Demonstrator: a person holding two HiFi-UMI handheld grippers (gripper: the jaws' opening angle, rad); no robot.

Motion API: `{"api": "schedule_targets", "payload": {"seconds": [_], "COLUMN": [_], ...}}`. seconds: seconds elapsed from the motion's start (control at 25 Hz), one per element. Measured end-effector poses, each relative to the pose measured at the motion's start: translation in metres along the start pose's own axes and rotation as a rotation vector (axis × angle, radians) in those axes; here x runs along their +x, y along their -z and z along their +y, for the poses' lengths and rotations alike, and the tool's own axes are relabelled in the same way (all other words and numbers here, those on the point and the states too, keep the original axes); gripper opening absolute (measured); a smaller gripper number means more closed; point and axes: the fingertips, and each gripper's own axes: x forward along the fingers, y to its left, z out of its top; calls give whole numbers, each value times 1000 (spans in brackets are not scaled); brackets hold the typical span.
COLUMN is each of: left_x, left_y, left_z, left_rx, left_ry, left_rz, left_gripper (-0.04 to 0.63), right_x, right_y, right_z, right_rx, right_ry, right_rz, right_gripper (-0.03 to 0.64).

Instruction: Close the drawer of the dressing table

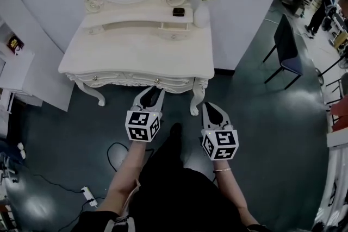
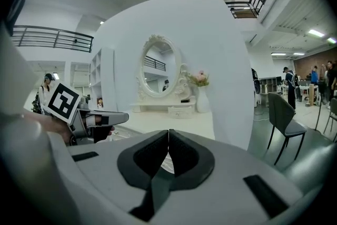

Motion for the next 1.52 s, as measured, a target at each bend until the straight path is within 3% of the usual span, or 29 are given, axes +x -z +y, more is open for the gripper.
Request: {"api": "schedule_targets", "payload": {"seconds": [0.96,1.52], "left_x": [207,264], "left_y": [-38,-35], "left_z": [97,107], "left_rx": [-32,-37], "left_ry": [38,43], "left_rz": [78,117], "left_gripper": [153,166], "right_x": [191,229], "right_y": [-57,-72], "right_z": [-74,-105], "right_rx": [4,-5], "right_ry": [57,98], "right_rz": [54,69], "right_gripper": [5,5]}}
